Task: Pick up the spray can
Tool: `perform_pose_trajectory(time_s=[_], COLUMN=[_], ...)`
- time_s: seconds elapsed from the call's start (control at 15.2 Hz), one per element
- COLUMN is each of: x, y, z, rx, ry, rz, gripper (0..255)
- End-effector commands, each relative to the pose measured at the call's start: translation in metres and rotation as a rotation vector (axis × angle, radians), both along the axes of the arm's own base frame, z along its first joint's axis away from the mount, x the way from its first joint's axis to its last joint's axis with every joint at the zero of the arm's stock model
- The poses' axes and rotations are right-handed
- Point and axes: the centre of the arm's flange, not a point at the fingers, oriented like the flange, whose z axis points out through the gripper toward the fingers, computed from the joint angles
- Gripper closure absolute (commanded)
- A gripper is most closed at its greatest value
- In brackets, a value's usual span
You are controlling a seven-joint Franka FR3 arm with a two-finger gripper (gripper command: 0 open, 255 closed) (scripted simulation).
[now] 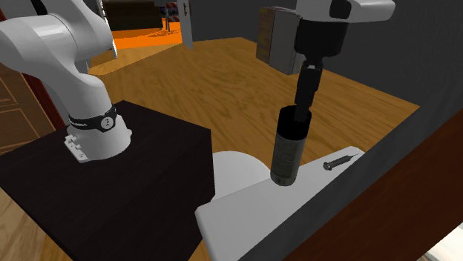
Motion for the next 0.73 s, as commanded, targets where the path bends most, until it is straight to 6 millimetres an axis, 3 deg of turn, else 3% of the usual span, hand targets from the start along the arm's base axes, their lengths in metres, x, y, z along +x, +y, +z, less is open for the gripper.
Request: perform_pose_trajectory(time_s=[0.0, 0.4, 0.53, 0.59, 0.66], x=[0.007, 0.007, 0.007, 0.007, 0.007], y=[0.003, 0.003, 0.003, 0.003, 0.003], z=[-0.01, -0.045, -0.045, -0.045, -0.045], rx=[0.001, 0.001, 0.001, 0.001, 0.001], ry=[-0.002, -0.002, -0.002, -0.002, -0.002], rz=[0.003, 0.003, 0.003, 0.003, 0.003], gripper=[0, 0, 0, 255, 255])
